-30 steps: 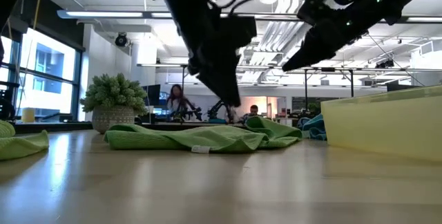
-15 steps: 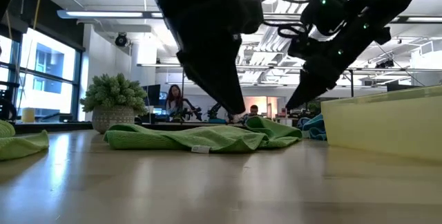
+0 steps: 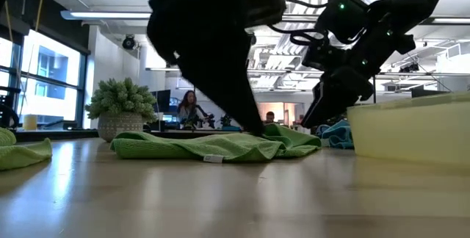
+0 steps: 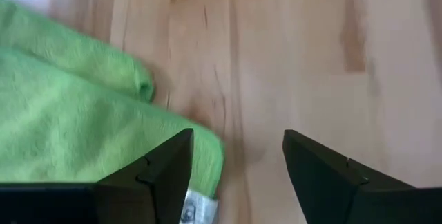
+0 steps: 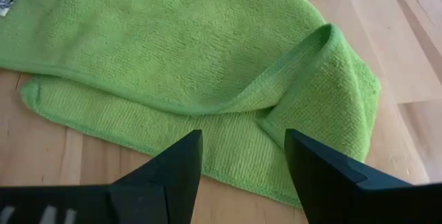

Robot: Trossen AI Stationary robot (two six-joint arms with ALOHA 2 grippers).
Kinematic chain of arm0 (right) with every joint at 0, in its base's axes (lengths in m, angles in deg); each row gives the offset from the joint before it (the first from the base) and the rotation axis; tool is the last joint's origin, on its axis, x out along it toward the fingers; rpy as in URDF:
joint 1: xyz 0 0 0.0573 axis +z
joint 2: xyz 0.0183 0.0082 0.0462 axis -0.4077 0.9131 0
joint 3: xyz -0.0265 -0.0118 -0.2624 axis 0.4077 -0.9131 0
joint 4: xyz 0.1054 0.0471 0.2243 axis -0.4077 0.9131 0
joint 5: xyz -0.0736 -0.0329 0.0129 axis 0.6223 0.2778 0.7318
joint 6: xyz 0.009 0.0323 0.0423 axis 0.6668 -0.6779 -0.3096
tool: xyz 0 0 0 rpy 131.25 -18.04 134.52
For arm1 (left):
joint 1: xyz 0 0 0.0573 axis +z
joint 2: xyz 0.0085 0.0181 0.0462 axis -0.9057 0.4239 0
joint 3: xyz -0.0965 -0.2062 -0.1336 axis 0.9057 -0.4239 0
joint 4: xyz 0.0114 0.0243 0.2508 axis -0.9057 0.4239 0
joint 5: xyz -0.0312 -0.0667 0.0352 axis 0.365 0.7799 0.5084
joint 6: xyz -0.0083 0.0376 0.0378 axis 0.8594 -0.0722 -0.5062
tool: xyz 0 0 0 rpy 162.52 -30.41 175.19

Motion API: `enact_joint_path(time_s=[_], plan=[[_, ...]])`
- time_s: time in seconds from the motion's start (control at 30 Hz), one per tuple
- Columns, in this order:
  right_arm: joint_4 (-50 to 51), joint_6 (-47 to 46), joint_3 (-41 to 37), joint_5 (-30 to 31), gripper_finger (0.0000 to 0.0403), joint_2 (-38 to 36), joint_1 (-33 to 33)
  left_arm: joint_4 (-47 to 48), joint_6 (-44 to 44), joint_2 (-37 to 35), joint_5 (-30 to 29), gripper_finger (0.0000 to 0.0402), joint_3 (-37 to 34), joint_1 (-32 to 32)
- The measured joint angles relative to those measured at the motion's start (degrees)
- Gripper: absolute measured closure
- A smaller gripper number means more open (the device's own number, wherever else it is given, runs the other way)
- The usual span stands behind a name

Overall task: Roll microfiber towels into tight, uniform cylinder then place into a basket
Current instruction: Fold the green cloth

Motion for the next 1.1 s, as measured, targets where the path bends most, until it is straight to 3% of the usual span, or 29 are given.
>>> enact_joint_path(time_s=[0.33,0.5,0.8,1.1], plan=[[9.4,0.1,5.8,0.2,0.0203,-0.4,0.0,-0.9,4.6,4.7,-1.0,0.0205,0.3,0.1],[12.9,0.1,8.4,0.2,0.0203,-0.5,0.0,-0.7,8.7,4.9,-1.0,0.0254,0.3,0.4],[13.2,0.0,8.3,-0.1,0.0203,-0.5,0.0,1.0,9.7,4.5,-1.8,0.0387,0.3,1.3],[10.6,-4.3,8.3,-1.9,0.0203,-0.3,0.0,16.2,9.5,-2.0,-4.3,0.04,3.2,1.6]])
